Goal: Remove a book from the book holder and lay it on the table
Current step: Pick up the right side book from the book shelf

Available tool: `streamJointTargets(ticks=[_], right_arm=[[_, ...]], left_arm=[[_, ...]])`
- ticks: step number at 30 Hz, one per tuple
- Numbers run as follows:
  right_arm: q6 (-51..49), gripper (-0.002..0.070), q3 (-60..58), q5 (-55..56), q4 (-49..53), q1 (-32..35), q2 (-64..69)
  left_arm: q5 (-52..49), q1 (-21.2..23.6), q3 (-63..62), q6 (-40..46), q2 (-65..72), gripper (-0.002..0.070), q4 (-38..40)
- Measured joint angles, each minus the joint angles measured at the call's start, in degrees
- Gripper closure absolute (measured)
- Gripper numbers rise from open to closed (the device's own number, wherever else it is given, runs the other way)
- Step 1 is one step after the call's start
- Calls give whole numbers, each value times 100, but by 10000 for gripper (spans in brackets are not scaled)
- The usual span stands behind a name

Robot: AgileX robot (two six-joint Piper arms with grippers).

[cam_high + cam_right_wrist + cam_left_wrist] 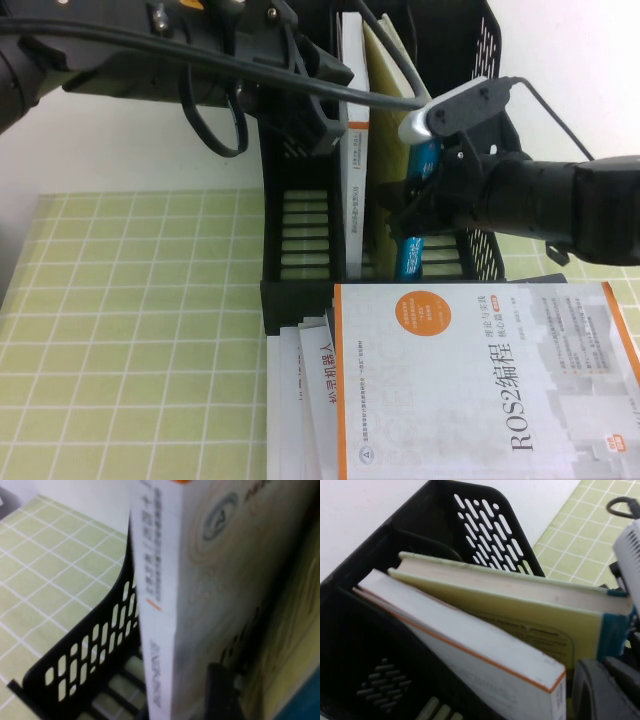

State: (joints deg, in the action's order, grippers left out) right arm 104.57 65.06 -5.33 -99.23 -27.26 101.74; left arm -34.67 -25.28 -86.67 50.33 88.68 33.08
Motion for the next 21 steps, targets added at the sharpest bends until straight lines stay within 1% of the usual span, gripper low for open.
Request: streamJointTargets(ticks=[3,9,12,16,18,21], right_arm=[[25,321,189,-9,-9,0,172],[25,326,255,25,-58,0,195],[25,345,235,139,-63,0,66],[-3,353,100,221,-90,4,-377],[-3,374,64,221,-90,4,-789],[86,388,65,249,-90,25,-1400]], left_arm=[[0,0,0,0,0,678,0],[0,0,0,3,0,678,0],[-11,0,0,-33,0,678,0],[-11,0,0,-99,0,678,-14],[-11,0,0,-122,0,678,-14],[-31,0,0,-227,0,678,-14]])
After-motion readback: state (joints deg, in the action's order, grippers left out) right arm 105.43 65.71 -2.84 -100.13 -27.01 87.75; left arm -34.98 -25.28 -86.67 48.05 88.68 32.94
